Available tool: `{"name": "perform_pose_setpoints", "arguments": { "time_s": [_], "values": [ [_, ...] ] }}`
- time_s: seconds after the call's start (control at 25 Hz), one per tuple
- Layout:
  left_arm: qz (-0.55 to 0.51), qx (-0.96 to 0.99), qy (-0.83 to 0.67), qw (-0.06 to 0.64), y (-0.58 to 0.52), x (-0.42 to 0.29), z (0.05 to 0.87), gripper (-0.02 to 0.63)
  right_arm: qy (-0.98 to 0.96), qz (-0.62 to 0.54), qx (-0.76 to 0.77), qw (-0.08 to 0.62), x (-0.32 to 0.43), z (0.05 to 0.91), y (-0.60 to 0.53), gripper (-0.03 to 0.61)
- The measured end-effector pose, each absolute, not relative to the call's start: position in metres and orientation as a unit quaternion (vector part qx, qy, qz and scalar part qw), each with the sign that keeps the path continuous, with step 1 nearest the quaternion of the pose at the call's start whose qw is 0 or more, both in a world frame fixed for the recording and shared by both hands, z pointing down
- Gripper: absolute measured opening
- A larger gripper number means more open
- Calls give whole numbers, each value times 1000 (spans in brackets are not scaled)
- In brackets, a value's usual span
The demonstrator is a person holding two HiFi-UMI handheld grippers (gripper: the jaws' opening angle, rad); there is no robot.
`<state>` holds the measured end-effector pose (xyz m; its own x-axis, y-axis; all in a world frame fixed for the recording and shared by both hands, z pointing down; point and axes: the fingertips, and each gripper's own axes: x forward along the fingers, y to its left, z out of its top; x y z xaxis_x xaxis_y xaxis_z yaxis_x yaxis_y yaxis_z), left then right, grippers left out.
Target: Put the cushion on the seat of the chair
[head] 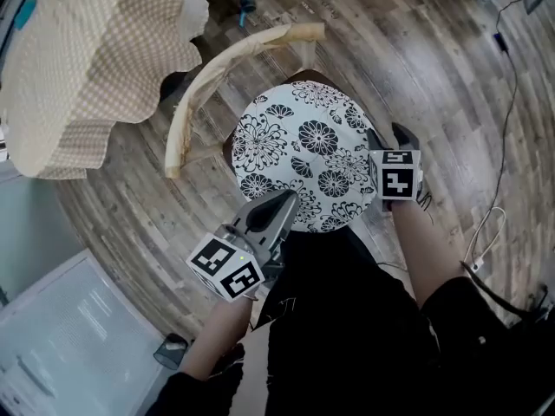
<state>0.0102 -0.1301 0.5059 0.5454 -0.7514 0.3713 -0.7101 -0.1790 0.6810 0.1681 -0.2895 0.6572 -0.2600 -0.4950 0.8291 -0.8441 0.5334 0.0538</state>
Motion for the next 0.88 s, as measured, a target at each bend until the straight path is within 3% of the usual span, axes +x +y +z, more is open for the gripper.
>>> {"name": "perform_pose_setpoints", "arguments": {
  "time_s": [0.16, 0.32, 0.52, 0.88],
  "values": [
    [-22, 775, -480, 410, -123, 19, 472, 15, -809, 196, 430, 350, 149, 595, -283, 180],
    [-23, 786, -474, 396, -116, 25, 439, 15, -850, 181, 415, 272, 129, 509, -278, 52],
    [-90, 808, -428, 395, -130, 40, 383, 15, -885, 178, 405, 146, 117, 388, -260, 19],
    [-56, 885, -358, 294, -61, 12, 294, 15, -859, 126, 484, 111, 134, 275, -158, 17]
  ]
}}
